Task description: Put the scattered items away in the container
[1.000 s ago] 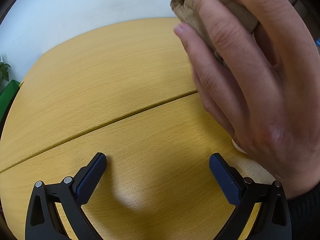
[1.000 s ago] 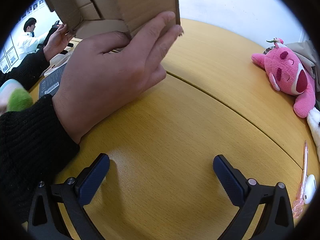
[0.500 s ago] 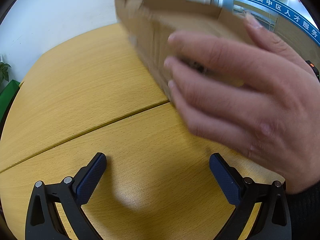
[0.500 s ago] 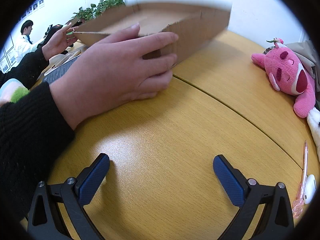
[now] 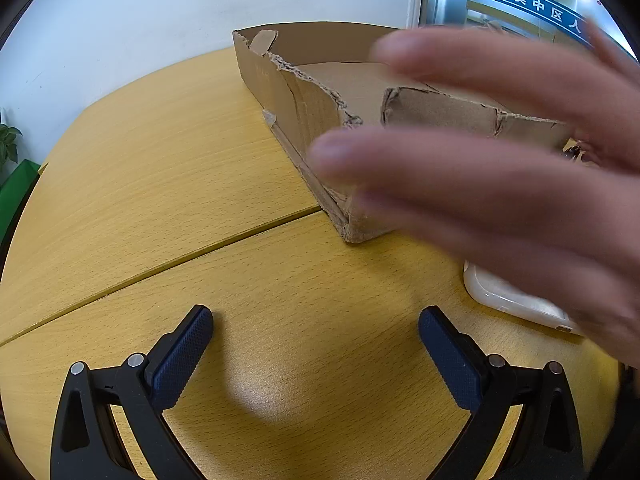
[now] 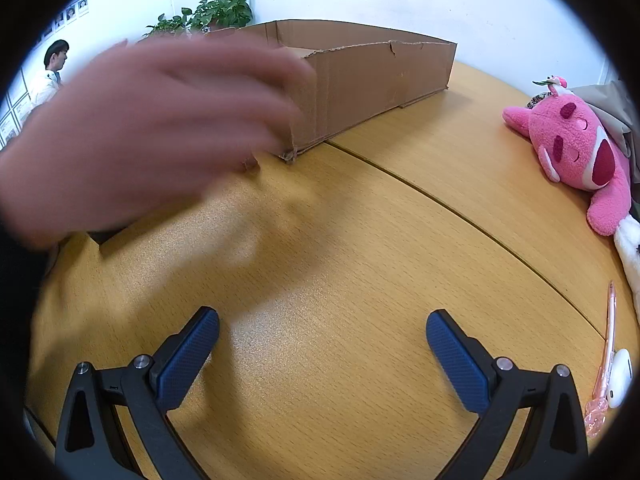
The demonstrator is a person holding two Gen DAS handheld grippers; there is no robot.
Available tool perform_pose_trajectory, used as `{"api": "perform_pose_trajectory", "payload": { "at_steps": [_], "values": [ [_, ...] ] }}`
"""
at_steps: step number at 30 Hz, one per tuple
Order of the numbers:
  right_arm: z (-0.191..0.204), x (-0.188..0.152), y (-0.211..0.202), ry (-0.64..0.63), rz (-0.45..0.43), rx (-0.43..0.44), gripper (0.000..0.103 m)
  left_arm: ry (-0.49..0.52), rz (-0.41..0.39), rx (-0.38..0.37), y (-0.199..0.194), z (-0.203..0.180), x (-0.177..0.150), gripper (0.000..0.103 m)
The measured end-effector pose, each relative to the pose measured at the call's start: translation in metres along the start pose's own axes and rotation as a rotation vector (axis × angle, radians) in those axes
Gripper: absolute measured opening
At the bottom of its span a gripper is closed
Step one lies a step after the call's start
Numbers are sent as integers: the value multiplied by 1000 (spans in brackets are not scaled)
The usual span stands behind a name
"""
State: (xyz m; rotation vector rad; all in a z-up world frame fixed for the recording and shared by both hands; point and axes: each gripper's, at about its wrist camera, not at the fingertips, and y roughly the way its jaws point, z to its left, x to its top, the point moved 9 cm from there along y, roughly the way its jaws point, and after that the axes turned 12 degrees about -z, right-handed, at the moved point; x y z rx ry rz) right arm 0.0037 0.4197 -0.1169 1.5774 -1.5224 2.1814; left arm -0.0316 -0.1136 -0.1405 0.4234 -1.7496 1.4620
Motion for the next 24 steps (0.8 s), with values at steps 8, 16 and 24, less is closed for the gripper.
{"api": "perform_pose_trajectory", "payload": {
  "at_steps": [8,16,24],
  "values": [
    [0,0,0,0,0,0,103,0,0,0,1,0,0,103],
    [0,0,0,0,0,0,103,0,0,0,2,1,1,103],
    [-2,2,3,16,0,-16,103,-1,0,1,3,1,1,103]
  ]
}}
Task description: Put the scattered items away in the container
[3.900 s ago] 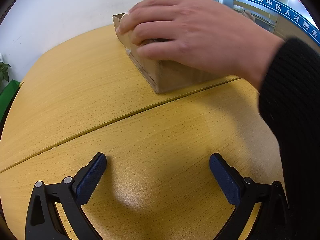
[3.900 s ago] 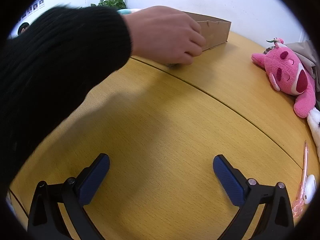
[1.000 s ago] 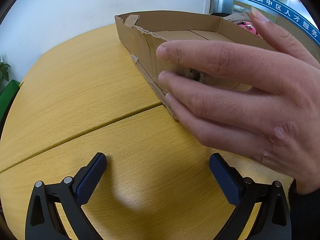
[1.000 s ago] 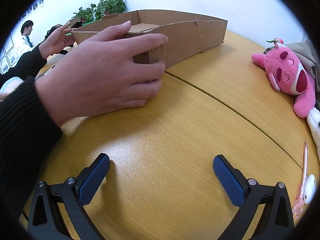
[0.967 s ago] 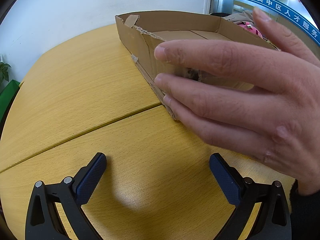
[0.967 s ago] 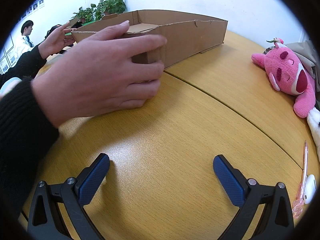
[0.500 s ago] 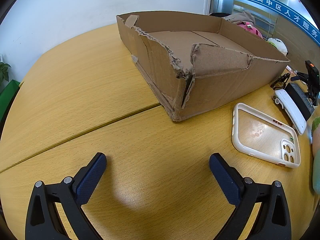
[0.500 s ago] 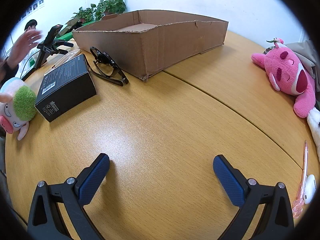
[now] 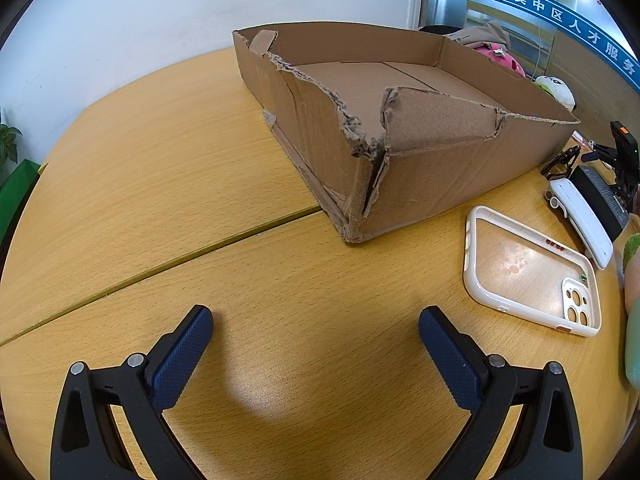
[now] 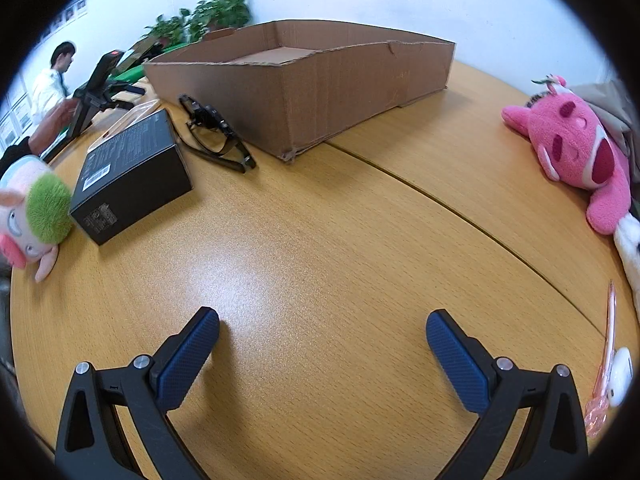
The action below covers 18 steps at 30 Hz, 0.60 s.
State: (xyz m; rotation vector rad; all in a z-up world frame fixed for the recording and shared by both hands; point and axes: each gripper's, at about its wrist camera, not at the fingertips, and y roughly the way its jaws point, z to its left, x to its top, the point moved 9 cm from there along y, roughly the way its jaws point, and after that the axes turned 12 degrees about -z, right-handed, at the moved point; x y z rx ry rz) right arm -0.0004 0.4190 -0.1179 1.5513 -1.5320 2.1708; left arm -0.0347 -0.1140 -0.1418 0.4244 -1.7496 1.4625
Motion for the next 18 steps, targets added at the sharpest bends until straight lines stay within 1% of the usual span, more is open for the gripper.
{"api": "perform_pose_trajectory", "payload": {
  "at_steps": [2,4,7,9,10,12,15,17,18],
  "values": [
    [-3,2,3,58,0,-60,103,-12,0,12,0,2,-1,103],
    [-5,4,5,132,1,-144,103,-49,-1,52,0,2,-1,103],
    [-7,4,6,237,1,-262,103,-141,-4,160,0,5,-1,103],
    [-8,5,7,283,1,-313,103,-182,-5,208,-9,-4,-2,103],
    [-9,6,7,303,1,-335,103,-194,-5,223,-10,-6,-3,103],
    [-10,7,9,323,1,-358,103,-200,-5,226,-11,-8,-2,103],
    [-11,8,11,339,7,-383,103,-224,-6,252,-13,0,-1,103],
    [-12,6,9,366,32,-412,102,-238,0,267,-18,2,-4,103],
    [-10,4,6,373,46,-434,102,-259,9,286,-23,4,-9,103]
  ]
}}
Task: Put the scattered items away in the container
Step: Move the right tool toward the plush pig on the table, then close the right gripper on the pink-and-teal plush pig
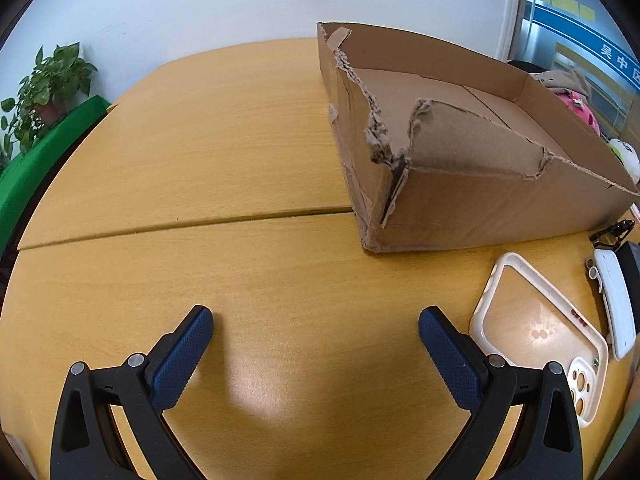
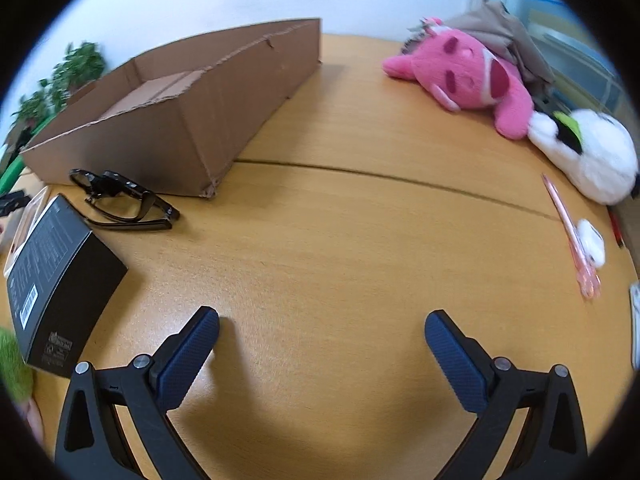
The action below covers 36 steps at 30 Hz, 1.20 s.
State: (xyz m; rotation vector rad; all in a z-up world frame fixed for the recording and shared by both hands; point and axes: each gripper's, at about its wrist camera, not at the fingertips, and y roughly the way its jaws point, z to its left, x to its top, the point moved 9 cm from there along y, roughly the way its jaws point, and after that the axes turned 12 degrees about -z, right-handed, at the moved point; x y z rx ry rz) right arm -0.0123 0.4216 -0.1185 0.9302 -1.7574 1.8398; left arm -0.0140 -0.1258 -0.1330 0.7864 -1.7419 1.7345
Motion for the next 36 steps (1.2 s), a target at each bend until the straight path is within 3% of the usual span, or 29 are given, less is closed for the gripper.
{"api": "perform_pose_trajectory", "payload": {
  "at_steps": [2,6,10,13,18,24,31,36],
  "values": [
    [7,-5,-16,-10,-5,-42,102,-55,-5,22,-15,3,-3,102],
    [42,-11,-73,-92,-100,-74,102,-129,-167,-35,-96,-19,3,103],
    [106,-9,-149,-98,-223,105,102,-79,-306,-130,-186,-73,6,103],
    [147,-6,-192,-81,-296,216,102,-19,-325,-147,-219,-108,-3,103],
    [187,-17,-213,-45,-324,292,102,-23,-277,-241,-236,-156,-23,103],
    [211,-43,-210,4,-262,333,102,-46,-199,-327,-234,-191,-49,103],
    [229,-51,-225,-79,-310,266,102,-53,-169,-346,-237,-212,-69,103],
    [231,-51,-223,-72,-316,227,102,-49,-175,-341,-239,-217,-72,103]
  ]
}}
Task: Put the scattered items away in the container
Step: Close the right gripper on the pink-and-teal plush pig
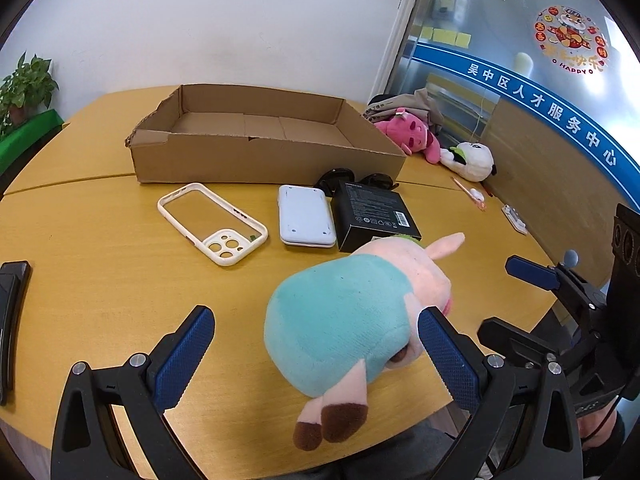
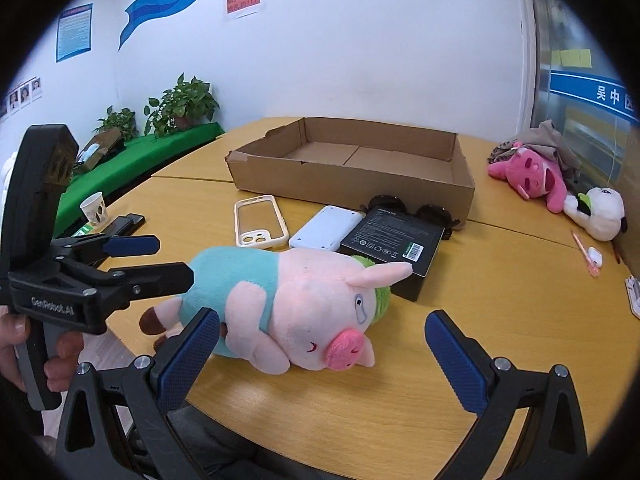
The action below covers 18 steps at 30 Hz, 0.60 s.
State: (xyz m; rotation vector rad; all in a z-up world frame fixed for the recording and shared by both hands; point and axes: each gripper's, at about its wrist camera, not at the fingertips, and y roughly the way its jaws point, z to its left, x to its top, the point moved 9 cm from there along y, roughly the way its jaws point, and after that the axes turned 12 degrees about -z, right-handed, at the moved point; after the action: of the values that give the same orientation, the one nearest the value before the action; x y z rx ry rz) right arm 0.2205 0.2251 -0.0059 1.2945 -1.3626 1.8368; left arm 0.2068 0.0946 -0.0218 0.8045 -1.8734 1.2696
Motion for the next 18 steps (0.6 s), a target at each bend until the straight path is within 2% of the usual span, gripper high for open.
{"api": "perform_pose_trajectory", "payload": {
  "at_steps": [15,18],
  "values": [
    [-5,-7,13,11,35,-3,102,-31,34,-49,16,-6,-5,102],
    [-8,-12,21,15,55,-8,102,-55,59,-68,23,-2,-9,99]
  ]
}}
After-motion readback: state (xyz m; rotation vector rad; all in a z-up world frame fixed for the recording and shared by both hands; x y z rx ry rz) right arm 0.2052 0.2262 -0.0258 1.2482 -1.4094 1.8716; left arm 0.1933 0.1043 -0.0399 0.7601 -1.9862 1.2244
